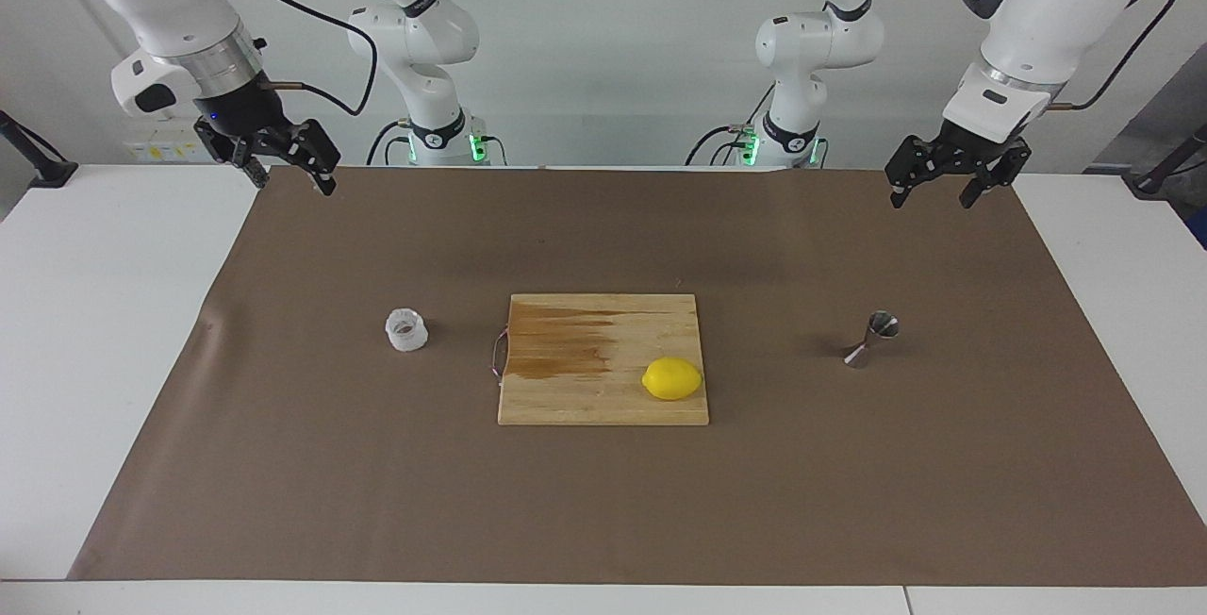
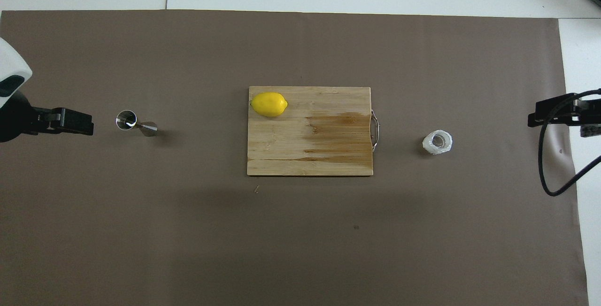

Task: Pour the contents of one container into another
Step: 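Move the left gripper toward the small metal cup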

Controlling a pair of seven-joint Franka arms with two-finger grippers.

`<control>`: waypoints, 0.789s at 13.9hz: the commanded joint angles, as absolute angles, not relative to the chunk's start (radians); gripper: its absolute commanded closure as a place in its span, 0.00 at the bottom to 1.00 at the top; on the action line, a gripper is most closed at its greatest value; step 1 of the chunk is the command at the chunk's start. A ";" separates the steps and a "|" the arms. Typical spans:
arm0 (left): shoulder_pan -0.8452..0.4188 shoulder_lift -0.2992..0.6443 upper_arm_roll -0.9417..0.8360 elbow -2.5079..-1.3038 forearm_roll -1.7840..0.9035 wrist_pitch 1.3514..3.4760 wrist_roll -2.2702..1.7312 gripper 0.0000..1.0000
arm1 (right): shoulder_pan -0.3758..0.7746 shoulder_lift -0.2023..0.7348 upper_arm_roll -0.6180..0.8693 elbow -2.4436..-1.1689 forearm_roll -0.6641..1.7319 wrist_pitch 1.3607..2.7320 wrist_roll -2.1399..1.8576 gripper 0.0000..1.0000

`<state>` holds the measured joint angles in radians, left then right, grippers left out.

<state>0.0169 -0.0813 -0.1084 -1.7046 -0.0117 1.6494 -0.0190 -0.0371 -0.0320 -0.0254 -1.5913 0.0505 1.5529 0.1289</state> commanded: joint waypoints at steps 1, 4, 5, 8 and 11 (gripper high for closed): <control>0.003 -0.083 -0.104 -1.700 -0.008 1.638 -0.008 0.00 | -0.044 -0.032 -0.018 -1.588 0.044 1.546 0.143 0.00; 0.000 -0.083 -0.106 -1.698 -0.006 1.629 -0.018 0.00 | -0.044 -0.032 -0.018 -1.588 0.044 1.546 0.141 0.00; 0.006 -0.083 -0.104 -1.698 -0.006 1.628 -0.020 0.00 | -0.044 -0.032 -0.018 -1.588 0.044 1.546 0.141 0.00; 0.017 -0.084 -0.098 -1.698 -0.006 1.626 -0.020 0.00 | -0.044 -0.031 -0.018 -1.588 0.044 1.546 0.141 0.00; 0.011 -0.084 -0.100 -1.698 -0.006 1.626 -0.020 0.00 | -0.044 -0.032 -0.018 -1.588 0.044 1.546 0.141 0.00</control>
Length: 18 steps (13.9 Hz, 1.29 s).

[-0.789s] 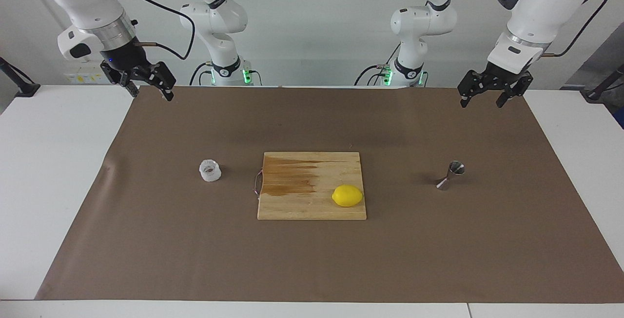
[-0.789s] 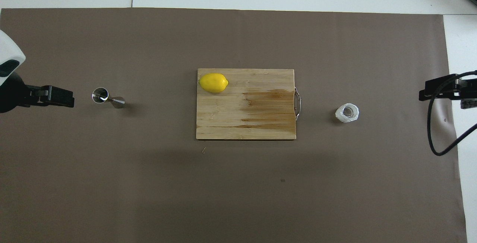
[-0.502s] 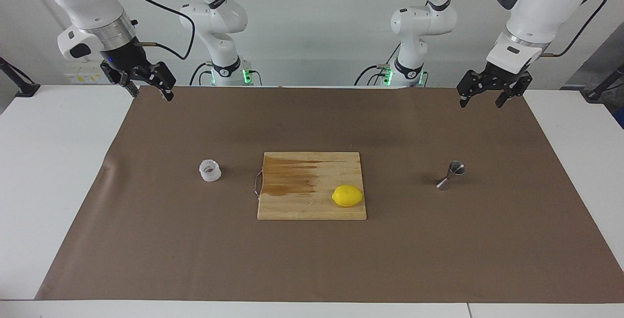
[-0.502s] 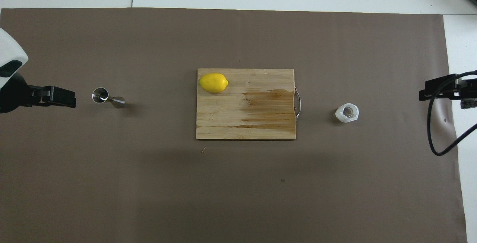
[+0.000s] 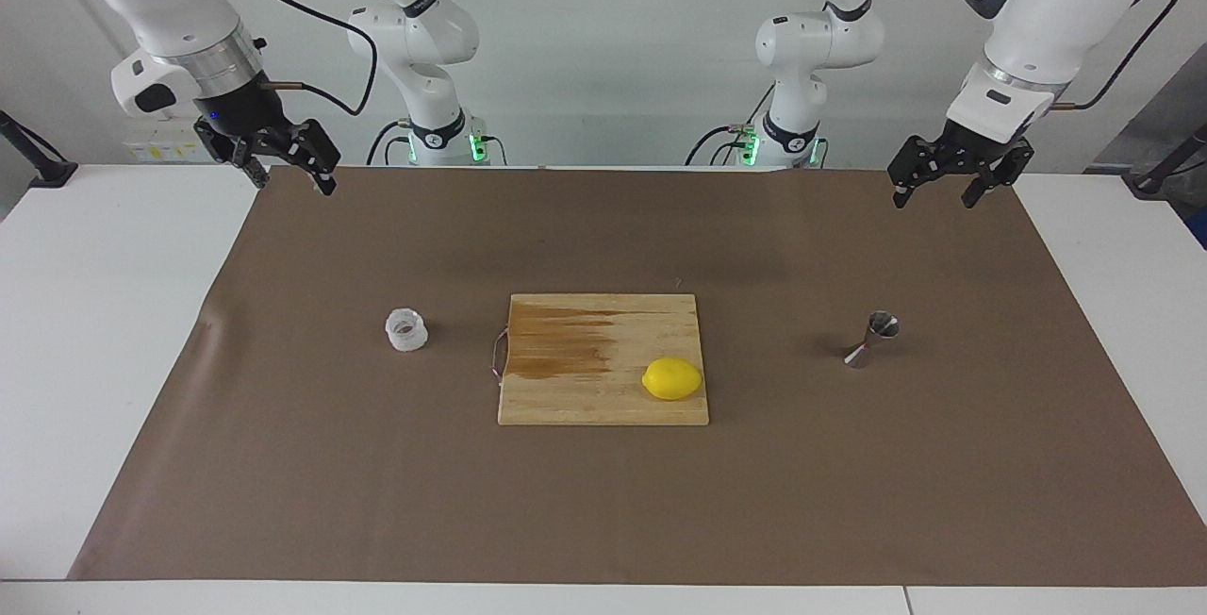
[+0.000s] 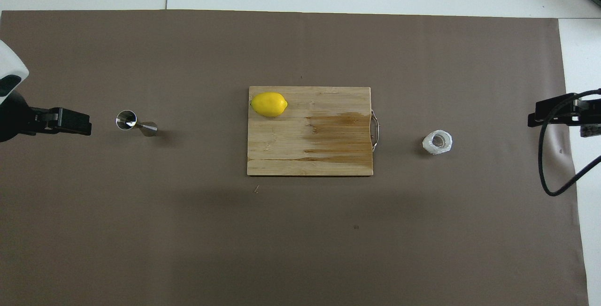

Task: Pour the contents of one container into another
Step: 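Move the left gripper toward the small metal cup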

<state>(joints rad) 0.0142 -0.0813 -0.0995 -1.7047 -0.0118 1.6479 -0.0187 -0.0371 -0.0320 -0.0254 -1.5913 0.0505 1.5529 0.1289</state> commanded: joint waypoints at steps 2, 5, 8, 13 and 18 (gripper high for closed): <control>0.014 -0.084 -0.100 -1.698 -0.006 1.626 -0.020 0.00 | -0.044 -0.032 -0.018 -1.588 0.044 1.546 0.141 0.00; 0.015 -0.084 -0.098 -1.698 -0.006 1.626 -0.020 0.00 | -0.044 -0.032 -0.018 -1.588 0.044 1.546 0.141 0.00; -0.002 -0.086 -0.104 -1.700 -0.006 1.606 -0.018 0.00 | -0.044 -0.032 -0.018 -1.588 0.044 1.546 0.143 0.00; -0.015 -0.106 -0.107 -1.733 -0.006 1.558 -0.018 0.00 | -0.044 -0.032 -0.018 -1.588 0.044 1.546 0.141 0.00; -0.003 -0.107 -0.107 -1.738 -0.008 1.604 -0.046 0.00 | -0.044 -0.032 -0.018 -1.588 0.044 1.546 0.141 0.00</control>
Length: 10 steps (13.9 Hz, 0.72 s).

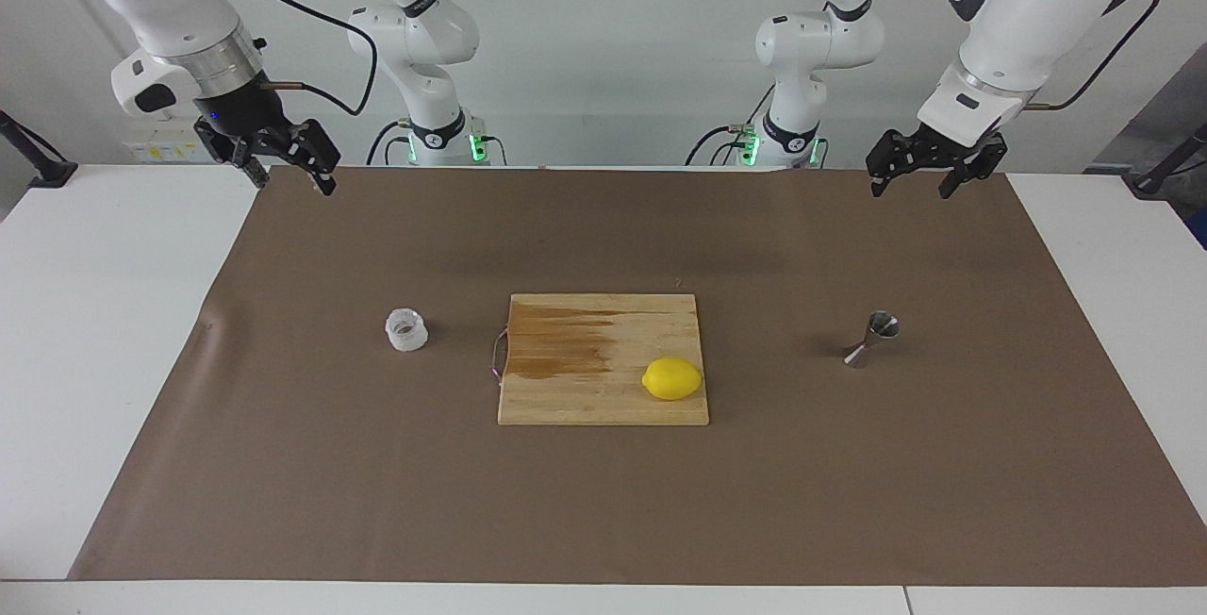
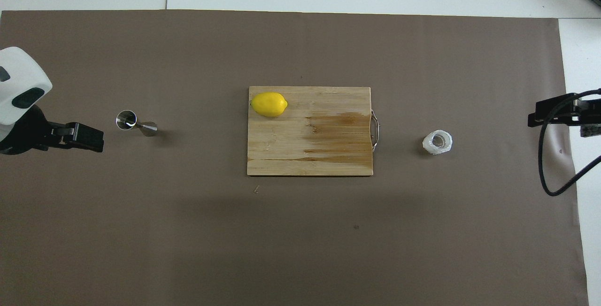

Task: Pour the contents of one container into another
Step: 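Move the left gripper toward the small metal cup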

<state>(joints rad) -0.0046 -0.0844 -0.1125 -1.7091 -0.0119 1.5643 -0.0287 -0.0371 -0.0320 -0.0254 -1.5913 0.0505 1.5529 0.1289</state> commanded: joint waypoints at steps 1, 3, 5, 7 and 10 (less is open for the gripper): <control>0.000 -0.107 -0.104 -1.738 -0.015 1.609 -0.054 0.00 | -0.044 -0.032 -0.018 -1.588 0.044 1.546 0.143 0.00; 0.027 -0.107 -0.094 -1.738 -0.105 1.602 -0.057 0.00 | -0.044 -0.031 -0.018 -1.588 0.044 1.546 0.141 0.00; 0.052 -0.100 -0.091 -1.726 -0.251 1.603 -0.054 0.00 | -0.044 -0.031 -0.018 -1.588 0.044 1.546 0.141 0.00; 0.106 -0.071 -0.091 -1.721 -0.342 1.588 -0.054 0.00 | -0.044 -0.032 -0.018 -1.588 0.044 1.546 0.143 0.00; 0.166 0.026 -0.095 -1.672 -0.403 1.513 -0.058 0.00 | -0.044 -0.032 -0.018 -1.588 0.044 1.546 0.143 0.00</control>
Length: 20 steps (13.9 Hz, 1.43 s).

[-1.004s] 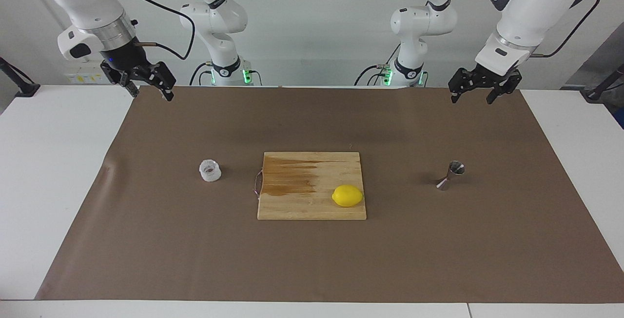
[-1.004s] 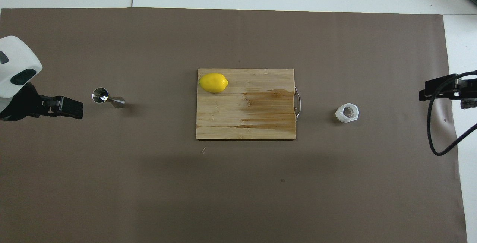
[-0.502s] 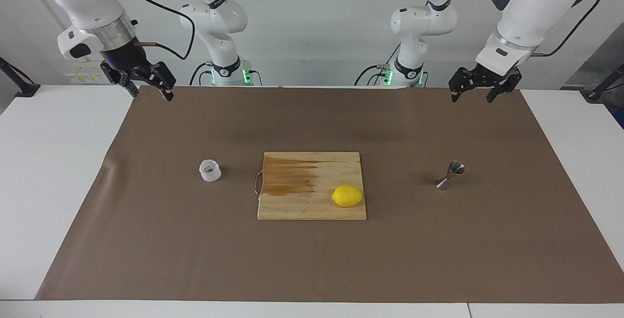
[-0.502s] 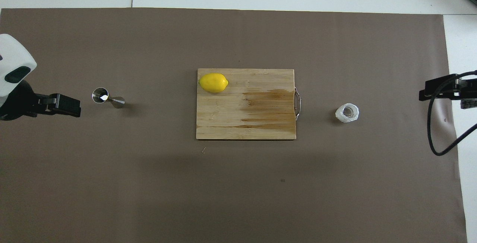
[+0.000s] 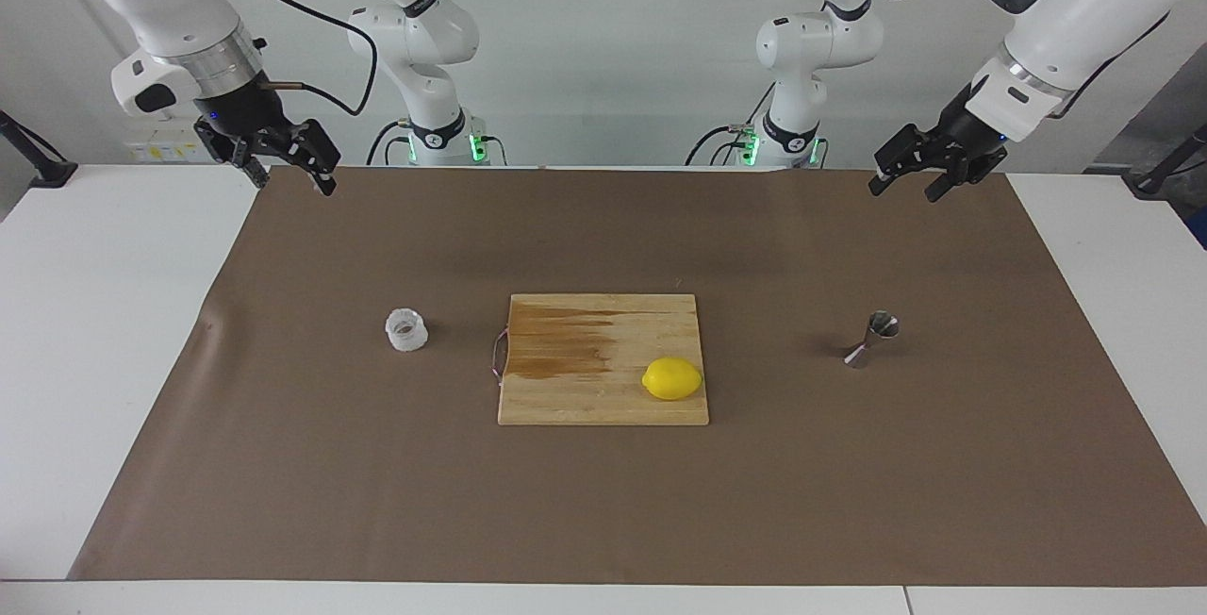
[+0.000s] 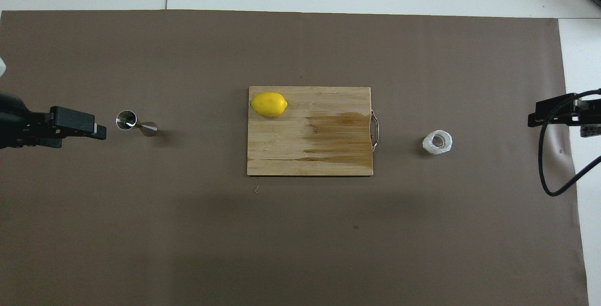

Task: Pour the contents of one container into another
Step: 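Open the left gripper and close it around the metal cup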

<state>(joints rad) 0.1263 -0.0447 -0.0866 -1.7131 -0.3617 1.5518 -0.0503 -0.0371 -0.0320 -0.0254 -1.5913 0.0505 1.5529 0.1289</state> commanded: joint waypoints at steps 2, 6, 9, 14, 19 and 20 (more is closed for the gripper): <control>0.193 0.089 -0.094 -1.657 -0.403 1.485 -0.058 0.00 | -0.045 -0.031 -0.018 -1.588 0.044 1.546 0.141 0.00; 0.267 0.195 -0.106 -1.635 -0.446 1.365 -0.081 0.00 | -0.044 -0.031 -0.018 -1.588 0.044 1.546 0.143 0.00; 0.273 0.273 -0.104 -1.579 -0.485 1.318 -0.133 0.00 | -0.044 -0.031 -0.020 -1.588 0.044 1.546 0.143 0.00; 0.296 0.397 -0.109 -1.476 -0.514 1.285 -0.130 0.00 | -0.044 -0.031 -0.018 -1.588 0.044 1.546 0.143 0.00; 0.340 0.478 -0.113 -1.448 -0.626 1.293 -0.271 0.00 | -0.044 -0.032 -0.018 -1.588 0.044 1.546 0.141 0.00; 0.353 0.491 -0.124 -1.448 -0.646 1.292 -0.346 0.00 | -0.044 -0.031 -0.018 -1.588 0.044 1.546 0.143 0.00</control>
<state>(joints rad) 0.3242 0.4501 -0.1001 -1.4922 -0.6073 1.3244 -0.2380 -0.0371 -0.0320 -0.0254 -1.5914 0.0505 1.5529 0.1289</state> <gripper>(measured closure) 0.000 0.000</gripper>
